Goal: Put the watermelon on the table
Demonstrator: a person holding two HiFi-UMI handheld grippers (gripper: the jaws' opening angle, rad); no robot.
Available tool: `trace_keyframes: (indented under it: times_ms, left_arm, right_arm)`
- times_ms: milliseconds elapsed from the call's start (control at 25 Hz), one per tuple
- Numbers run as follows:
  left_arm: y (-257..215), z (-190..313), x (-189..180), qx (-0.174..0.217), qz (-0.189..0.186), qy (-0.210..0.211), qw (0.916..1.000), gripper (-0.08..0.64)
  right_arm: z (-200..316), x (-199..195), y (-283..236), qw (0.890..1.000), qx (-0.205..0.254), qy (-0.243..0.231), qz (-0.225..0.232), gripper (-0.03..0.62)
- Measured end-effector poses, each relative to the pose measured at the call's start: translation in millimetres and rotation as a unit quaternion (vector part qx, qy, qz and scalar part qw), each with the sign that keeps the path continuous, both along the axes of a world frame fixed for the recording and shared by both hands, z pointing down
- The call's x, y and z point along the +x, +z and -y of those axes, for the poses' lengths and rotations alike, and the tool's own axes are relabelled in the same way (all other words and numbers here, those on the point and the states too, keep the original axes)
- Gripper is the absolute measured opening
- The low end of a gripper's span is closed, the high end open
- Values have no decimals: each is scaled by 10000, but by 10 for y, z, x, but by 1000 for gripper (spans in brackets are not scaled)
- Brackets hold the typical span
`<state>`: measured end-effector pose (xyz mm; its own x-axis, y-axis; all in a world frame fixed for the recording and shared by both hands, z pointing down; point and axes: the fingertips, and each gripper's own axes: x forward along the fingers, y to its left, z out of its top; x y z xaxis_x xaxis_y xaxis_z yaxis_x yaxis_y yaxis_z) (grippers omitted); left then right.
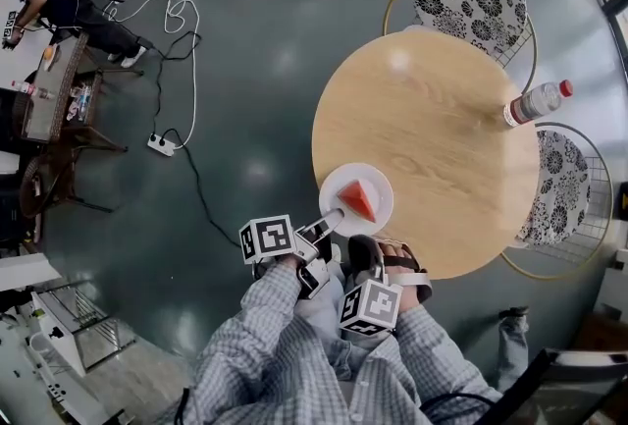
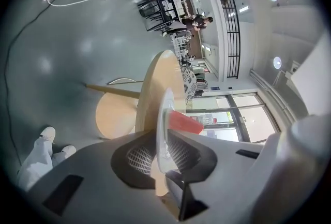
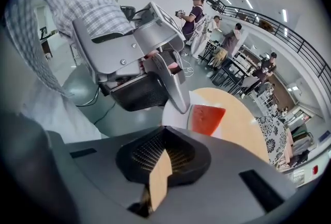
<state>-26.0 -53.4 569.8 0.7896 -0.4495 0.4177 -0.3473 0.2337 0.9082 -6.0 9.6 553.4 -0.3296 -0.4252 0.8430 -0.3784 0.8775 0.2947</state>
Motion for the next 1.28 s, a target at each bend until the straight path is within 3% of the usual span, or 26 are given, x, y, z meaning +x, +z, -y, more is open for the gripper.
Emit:
trace_keyframes:
  times_ms: [120,280,520,680,1040,1280]
  left_arm:
    - [-74,11,22,89,-172,19,9998,114]
    - [-116,-12,29,102,-261,83,9996,156]
    - [-118,-5,18,81,-297,10,9995,156]
    - [-118,3,26,88,-285,9,9996,156]
    - [-116,-44,44,28,-273,171,9995,156]
    - [-101,-100,18,28,-265,126,9996,157]
  right_arm:
    - [74,39,-8,9998,55,212,-22,6]
    - [149,66,-44,9992,56,382,43,6]
    - [-34,-96,-89,9997,130,-132,184,29]
    - [-16,-137,6,9987,361,-295,-193,51]
    - [69,-67,28,9994,160,261,-187,25]
    - [61,-65,64,9992,126,328,-172,21]
